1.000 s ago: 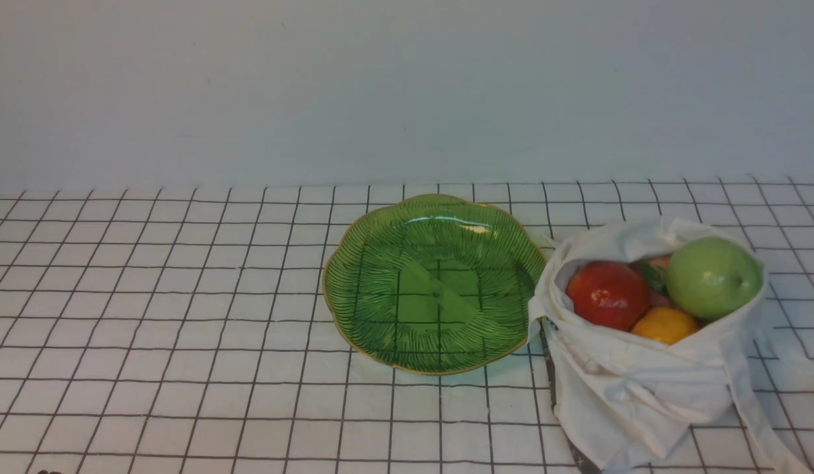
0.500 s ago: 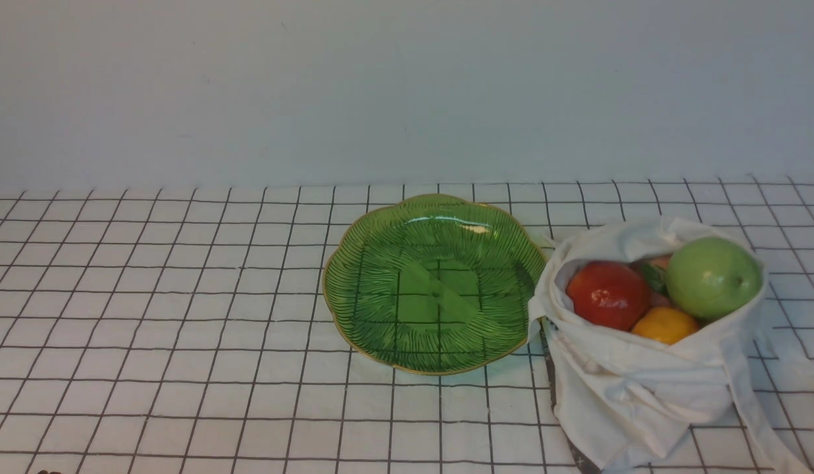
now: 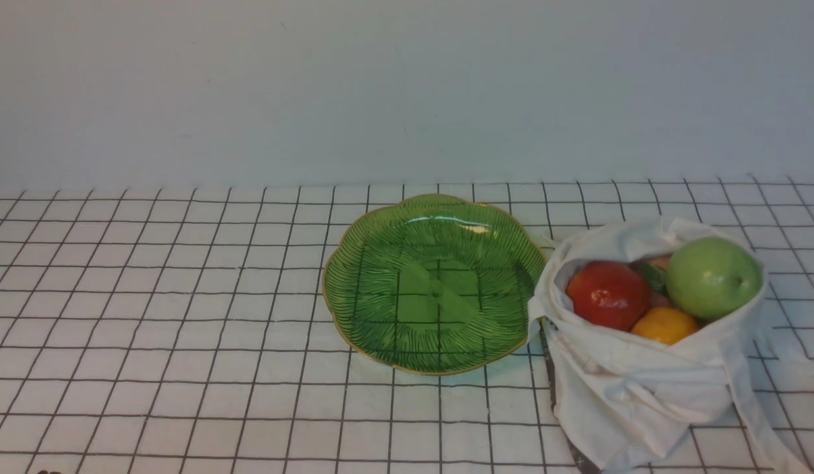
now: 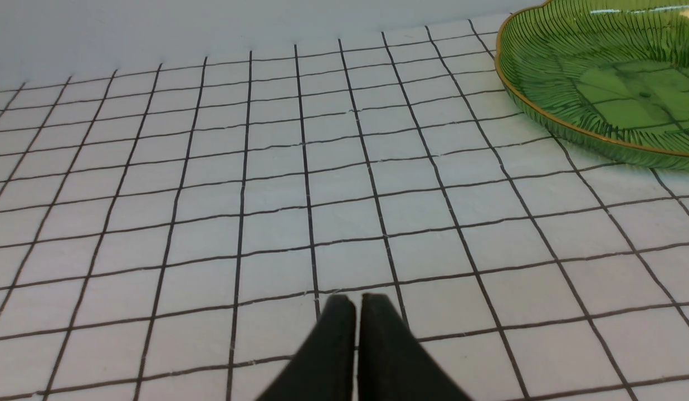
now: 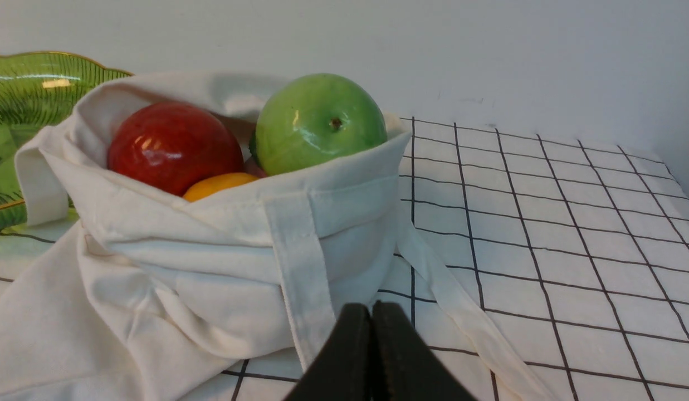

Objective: Take the fruit out of the bag on the white checkered tablecloth and place them on the plate.
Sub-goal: 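Reach into the cloth bag and grasp a fruit inside it with the right gripper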

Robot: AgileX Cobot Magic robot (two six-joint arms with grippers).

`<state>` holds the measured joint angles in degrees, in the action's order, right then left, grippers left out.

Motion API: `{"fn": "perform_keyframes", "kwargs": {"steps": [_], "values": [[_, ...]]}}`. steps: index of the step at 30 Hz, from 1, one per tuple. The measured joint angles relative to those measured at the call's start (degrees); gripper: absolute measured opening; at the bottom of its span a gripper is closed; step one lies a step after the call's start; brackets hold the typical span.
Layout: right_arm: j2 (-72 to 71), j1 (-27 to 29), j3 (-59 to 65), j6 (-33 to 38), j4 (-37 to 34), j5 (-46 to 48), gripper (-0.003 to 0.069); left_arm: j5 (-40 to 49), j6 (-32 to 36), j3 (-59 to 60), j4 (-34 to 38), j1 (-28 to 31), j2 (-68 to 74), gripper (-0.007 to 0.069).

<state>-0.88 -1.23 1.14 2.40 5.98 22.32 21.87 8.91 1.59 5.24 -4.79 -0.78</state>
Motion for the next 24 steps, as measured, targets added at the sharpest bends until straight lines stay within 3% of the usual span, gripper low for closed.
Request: {"fn": "perform_keyframes", "kwargs": {"steps": [6,11,14,19,24], "values": [[0.0,0.0,0.0,-1.9,-2.0,-0.6,-0.0014,0.0,0.0,0.0,0.0,0.0,0.0,-0.0008],[0.0,0.0,0.6,-15.3,-25.6,-6.2,-0.0014,0.0,0.0,0.0,0.0,0.0,0.0,-0.0008],[0.0,0.0,0.6,-18.1,-35.9,-8.5,-0.0014,0.0,0.0,0.0,0.0,0.0,0.0,-0.0008],[0.0,-0.1,0.6,-17.9,-40.5,-8.7,-0.0014,0.0,0.0,0.0,0.0,0.0,0.0,-0.0008],[0.0,-0.1,-5.0,-11.6,-37.5,-3.9,-0.0014,0.0,0.0,0.0,0.0,0.0,0.0,-0.0008]]}}
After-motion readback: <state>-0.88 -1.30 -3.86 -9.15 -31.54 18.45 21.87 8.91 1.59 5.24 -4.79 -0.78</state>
